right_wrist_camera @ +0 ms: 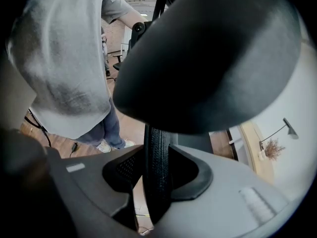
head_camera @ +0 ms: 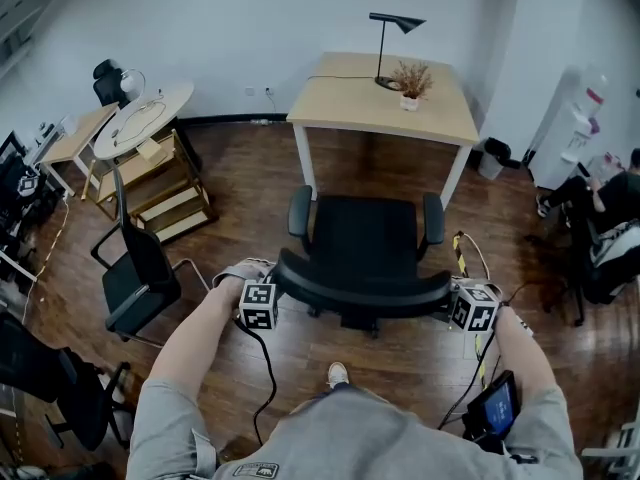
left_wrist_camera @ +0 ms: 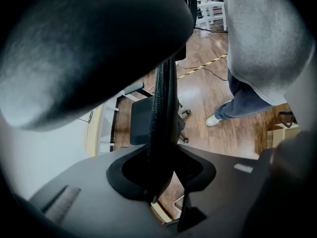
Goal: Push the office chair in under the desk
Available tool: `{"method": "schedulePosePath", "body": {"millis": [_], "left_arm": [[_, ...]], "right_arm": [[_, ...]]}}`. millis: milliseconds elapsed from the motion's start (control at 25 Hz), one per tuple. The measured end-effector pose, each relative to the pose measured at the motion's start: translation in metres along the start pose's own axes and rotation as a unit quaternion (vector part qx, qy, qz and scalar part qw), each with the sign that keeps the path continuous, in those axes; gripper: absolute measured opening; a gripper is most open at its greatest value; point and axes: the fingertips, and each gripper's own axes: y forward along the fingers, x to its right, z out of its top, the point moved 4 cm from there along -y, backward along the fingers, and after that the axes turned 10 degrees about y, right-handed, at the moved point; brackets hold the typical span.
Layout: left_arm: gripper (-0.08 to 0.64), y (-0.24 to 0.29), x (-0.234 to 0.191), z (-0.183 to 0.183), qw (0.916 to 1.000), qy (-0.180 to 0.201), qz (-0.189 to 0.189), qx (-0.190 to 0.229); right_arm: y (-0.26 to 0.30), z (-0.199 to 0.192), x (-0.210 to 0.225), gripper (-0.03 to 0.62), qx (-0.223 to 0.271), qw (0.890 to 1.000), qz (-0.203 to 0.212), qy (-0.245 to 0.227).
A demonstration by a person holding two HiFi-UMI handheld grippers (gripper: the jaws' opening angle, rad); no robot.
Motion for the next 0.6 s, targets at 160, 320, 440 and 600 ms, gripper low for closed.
{"method": "schedulePosePath", "body": {"millis": [160, 320, 440, 600], "left_arm": [[0.123, 0.01, -0.022, -0.015, 1.0, -0.005, 0.001, 0.001], [0.123, 0.021, -0.038, -0.019, 1.0, 0.0, -0.008, -0.002], [0.123, 0.031, -0.046, -0.024, 0.9999, 0.008, -0.012, -0.002], [0.123, 0.036, -0.059, -0.026, 0.9998, 0.018, -0.012, 0.005]], "right_arm": [[0.007, 0.007, 0.029, 0.146, -0.003, 1.0, 0.0, 0.007], [0.004, 0.003, 0.046, 0.146, -0.009, 1.0, -0.002, 0.012], [0.005, 0.001, 0.054, 0.146, -0.011, 1.0, -0.004, 0.016], [0.006, 0.002, 0.061, 0.146, -0.007, 1.0, -0.002, 0.025]]}}
